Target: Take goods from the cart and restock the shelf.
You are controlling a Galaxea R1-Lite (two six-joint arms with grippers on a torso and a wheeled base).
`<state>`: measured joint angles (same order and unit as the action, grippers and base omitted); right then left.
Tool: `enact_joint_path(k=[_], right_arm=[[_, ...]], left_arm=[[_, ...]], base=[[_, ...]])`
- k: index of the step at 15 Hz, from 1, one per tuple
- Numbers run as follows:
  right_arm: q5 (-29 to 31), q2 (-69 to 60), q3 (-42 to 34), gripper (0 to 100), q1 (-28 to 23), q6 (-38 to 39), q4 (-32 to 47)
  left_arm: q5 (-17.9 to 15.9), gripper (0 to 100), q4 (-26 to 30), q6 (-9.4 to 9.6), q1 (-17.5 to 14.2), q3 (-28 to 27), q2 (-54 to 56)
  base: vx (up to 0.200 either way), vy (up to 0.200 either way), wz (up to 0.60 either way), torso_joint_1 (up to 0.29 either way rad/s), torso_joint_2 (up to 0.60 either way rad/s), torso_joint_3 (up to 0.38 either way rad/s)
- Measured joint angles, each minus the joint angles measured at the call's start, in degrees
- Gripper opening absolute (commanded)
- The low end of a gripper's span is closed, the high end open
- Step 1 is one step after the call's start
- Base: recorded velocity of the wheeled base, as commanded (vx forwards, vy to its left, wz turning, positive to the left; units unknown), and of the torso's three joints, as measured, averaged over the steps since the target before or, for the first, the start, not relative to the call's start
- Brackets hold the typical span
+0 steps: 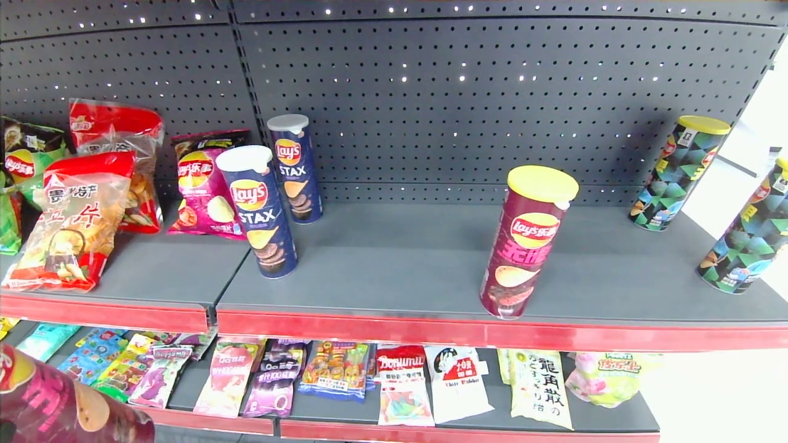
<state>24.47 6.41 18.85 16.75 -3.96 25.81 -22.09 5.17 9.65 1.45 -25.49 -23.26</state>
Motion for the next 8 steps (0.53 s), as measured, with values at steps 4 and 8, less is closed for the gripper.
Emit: enact_joint_path(k=[4, 8], right_arm=[[1.1, 5.0, 3.0, 100, -15.2, 0.9, 1.3], [-10.8, 3.4, -1.4, 100, -18.2, -0.4, -5.0]], left_arm=[[-1.3, 0, -0.8, -0.29, 0.1, 0.2, -1.1], [-1.4, 0, -1.0, -2.27, 0.0, 0.2, -0.4]], base=[[0.000, 0.000, 0.00, 0.000, 0.00, 0.000], [0.000, 0.000, 0.00, 0.000, 0.00, 0.000]])
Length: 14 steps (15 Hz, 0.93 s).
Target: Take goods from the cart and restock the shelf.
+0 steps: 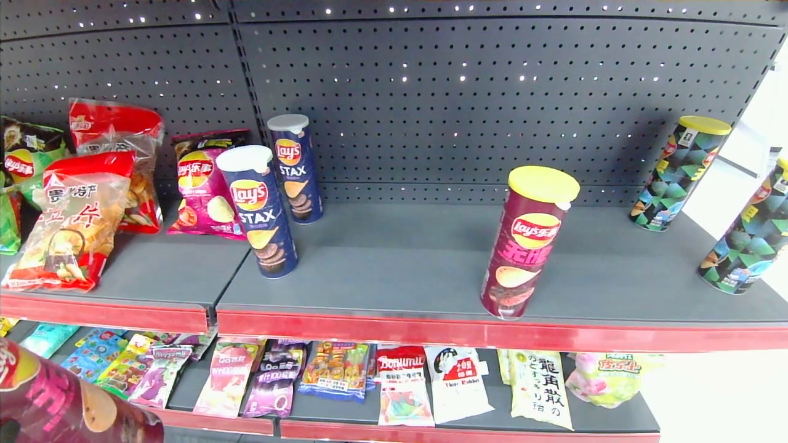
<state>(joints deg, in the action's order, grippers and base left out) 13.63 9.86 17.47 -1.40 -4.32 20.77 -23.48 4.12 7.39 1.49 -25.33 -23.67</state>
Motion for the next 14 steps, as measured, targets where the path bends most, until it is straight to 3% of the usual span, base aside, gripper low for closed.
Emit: enact_joint_path(k=[2, 3, 7, 10, 14], right_arm=[[-3.9, -4.2, -8.9, 100, 0.6, -0.4, -17.2], [-5.1, -5.9, -13.0, 100, 0.8, 0.1, -22.1], [-7.6, -9.2, -16.5, 100, 1.4, 3.4, -22.1], [-15.0, -9.7, -17.0, 100, 1.5, 0.8, -22.9], [-14.3, -9.9, -17.4, 100, 1.4, 4.3, -20.7]], left_arm=[[-0.1, 0, 0.0, -0.09, 0.0, 0.0, 0.2], [-0.1, 0, 0.0, -0.09, 0.0, 0.0, 0.3], [-0.9, 0, 0.0, -0.11, 0.2, -0.2, 0.5], [-0.9, 0, 0.0, -0.11, 0.2, -0.2, 0.6], [-1.0, 0, 0.0, -0.11, 0.2, -0.1, 0.8]], base=[[0.000, 0.000, 0.00, 0.000, 0.00, 0.000], [0.000, 0.000, 0.00, 0.000, 0.00, 0.000], [0.000, 0.000, 0.00, 0.000, 0.00, 0.000], [0.000, 0.000, 0.00, 0.000, 0.00, 0.000], [0.000, 0.000, 0.00, 0.000, 0.00, 0.000]])
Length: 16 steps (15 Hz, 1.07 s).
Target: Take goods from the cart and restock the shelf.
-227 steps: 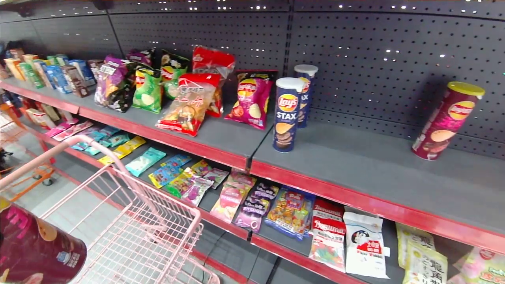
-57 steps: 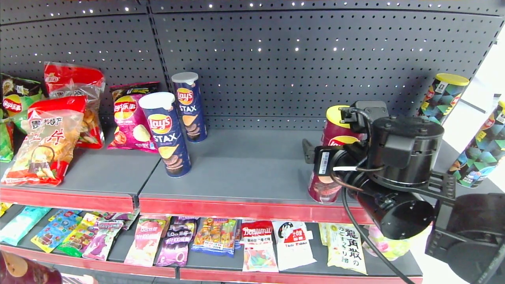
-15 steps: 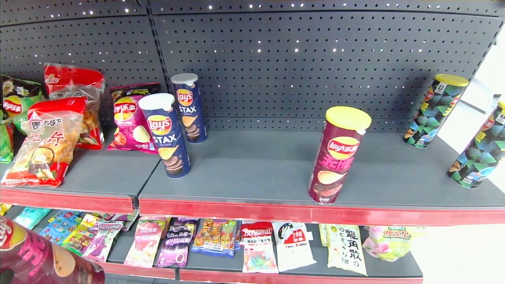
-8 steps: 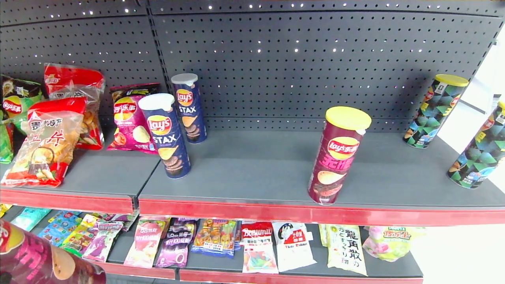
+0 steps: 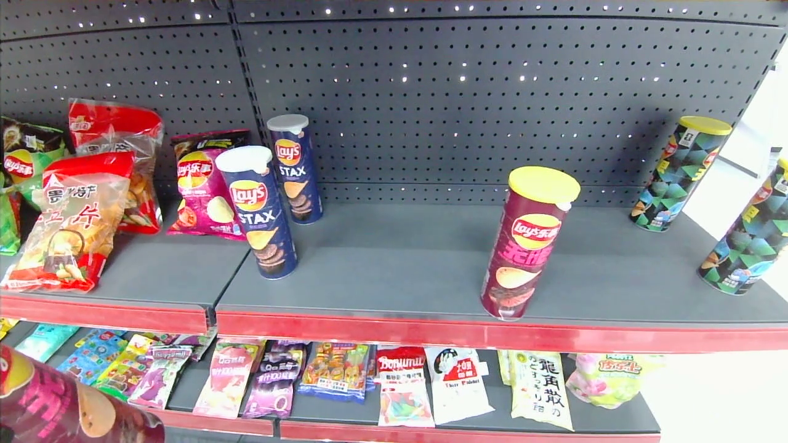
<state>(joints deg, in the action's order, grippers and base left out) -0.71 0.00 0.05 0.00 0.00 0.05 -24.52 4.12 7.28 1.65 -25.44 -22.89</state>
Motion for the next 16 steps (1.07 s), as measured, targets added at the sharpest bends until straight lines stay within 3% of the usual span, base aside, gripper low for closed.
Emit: enact_joint_path(k=[6, 16], right_arm=[[0.7, 0.0, 0.0, 100, 0.0, 0.0, 0.0], [0.7, 0.0, 0.0, 100, 0.0, 0.0, 0.0]], left_arm=[[-0.1, 0, 0.0, 0.00, 0.0, 0.4, 0.1], [-0.5, 0, 0.0, 0.02, 0.0, 0.4, -1.2]], base=[[0.000, 0.000, 0.00, 0.000, 0.00, 0.000], [0.000, 0.000, -0.54, 0.003, 0.00, 0.000]])
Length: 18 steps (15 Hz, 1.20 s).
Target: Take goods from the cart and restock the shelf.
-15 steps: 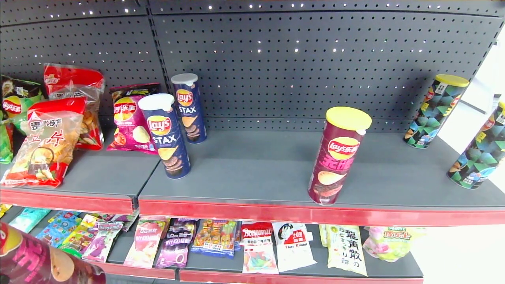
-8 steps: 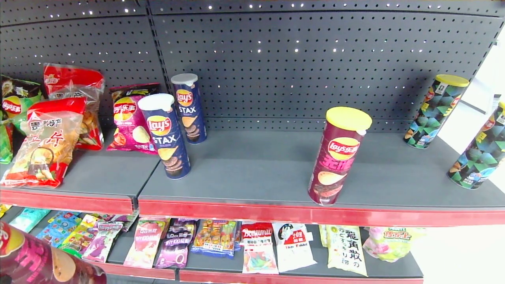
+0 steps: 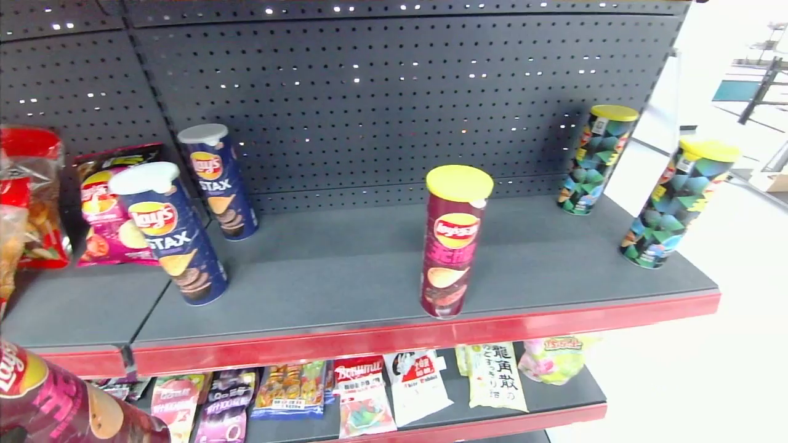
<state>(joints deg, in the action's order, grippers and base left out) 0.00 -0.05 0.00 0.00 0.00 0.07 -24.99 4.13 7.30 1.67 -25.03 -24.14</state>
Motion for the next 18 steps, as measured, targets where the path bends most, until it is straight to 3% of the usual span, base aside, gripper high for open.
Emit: enact_joint_path(k=[12, 15, 18], right_arm=[[-0.1, 0.0, 0.0, 100, 0.0, 0.1, 0.0], [-0.1, 0.0, 0.0, 100, 0.0, 0.1, 0.0], [-0.1, 0.0, 0.0, 100, 0.0, 0.1, 0.0]], left_arm=[[0.3, 0, -0.5, -0.02, 0.0, -3.9, -7.2], [-1.4, 0, -6.5, 0.05, 1.3, -4.8, -14.4], [-1.8, 0, -17.9, 0.17, 3.3, -5.6, -25.1]], base=[[0.000, 0.000, 0.00, 0.000, 0.00, 0.000], [0.000, 0.000, 0.00, 0.000, 0.00, 0.000], [0.000, 0.000, 0.00, 0.000, 0.00, 0.000]])
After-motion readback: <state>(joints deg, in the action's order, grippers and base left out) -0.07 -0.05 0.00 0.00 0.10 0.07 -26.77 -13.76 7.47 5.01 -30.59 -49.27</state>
